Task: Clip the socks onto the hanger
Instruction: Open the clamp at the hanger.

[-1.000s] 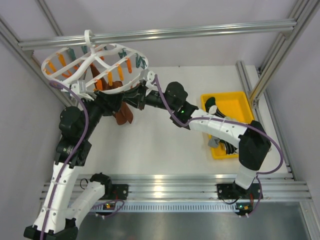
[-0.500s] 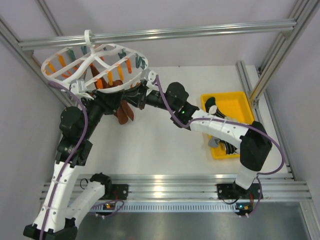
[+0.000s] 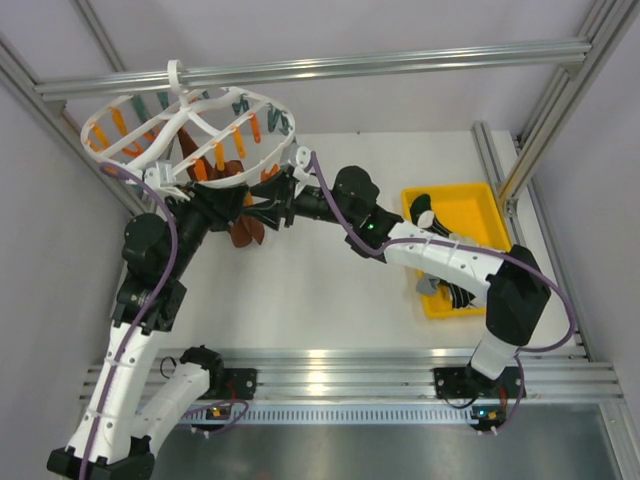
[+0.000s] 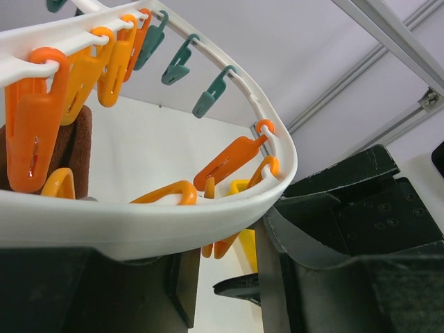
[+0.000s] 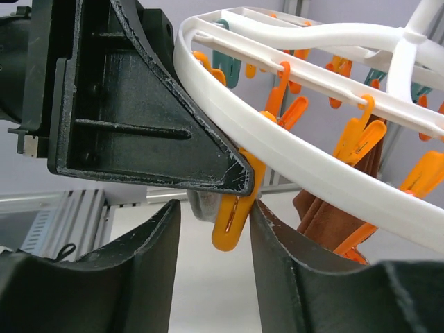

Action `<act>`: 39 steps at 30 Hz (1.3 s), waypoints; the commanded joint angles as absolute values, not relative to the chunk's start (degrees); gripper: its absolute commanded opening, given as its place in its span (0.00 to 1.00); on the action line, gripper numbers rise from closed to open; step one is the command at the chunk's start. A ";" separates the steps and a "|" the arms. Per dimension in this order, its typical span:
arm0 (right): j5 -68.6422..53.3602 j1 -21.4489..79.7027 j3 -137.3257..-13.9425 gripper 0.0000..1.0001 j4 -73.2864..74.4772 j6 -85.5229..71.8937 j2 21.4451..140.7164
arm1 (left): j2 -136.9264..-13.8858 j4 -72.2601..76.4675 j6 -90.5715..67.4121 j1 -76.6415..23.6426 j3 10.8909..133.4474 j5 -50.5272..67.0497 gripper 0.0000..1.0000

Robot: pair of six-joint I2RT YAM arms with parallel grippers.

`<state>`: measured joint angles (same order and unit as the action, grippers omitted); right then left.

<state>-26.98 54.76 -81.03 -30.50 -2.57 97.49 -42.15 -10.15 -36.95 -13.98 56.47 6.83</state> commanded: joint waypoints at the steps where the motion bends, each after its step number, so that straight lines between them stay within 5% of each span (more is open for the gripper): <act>1: -32.78 54.76 -81.12 0.44 -26.81 -4.66 94.04 | -43.77 -6.24 -35.95 -13.01 55.55 1.67 0.00; 13: -32.87 53.52 -85.16 0.44 -28.39 -6.59 97.64 | -42.72 -3.87 -35.16 -12.92 54.58 9.14 0.00; 21: -30.77 53.44 -87.80 0.00 -26.11 -3.78 98.88 | -42.54 -3.08 -33.23 -12.92 54.31 10.81 0.00; 23: -29.98 53.35 -87.98 0.00 -25.75 -2.47 98.79 | -42.72 -3.60 -32.44 -12.92 54.67 10.20 0.00; 30: -29.62 54.66 -87.10 0.00 -22.59 5.08 97.65 | -44.74 -5.27 -31.47 -12.92 58.00 8.71 0.42; 39: -27.69 56.42 -87.36 0.00 -19.69 11.86 97.56 | -47.20 -6.15 -31.11 -13.01 61.70 6.07 0.51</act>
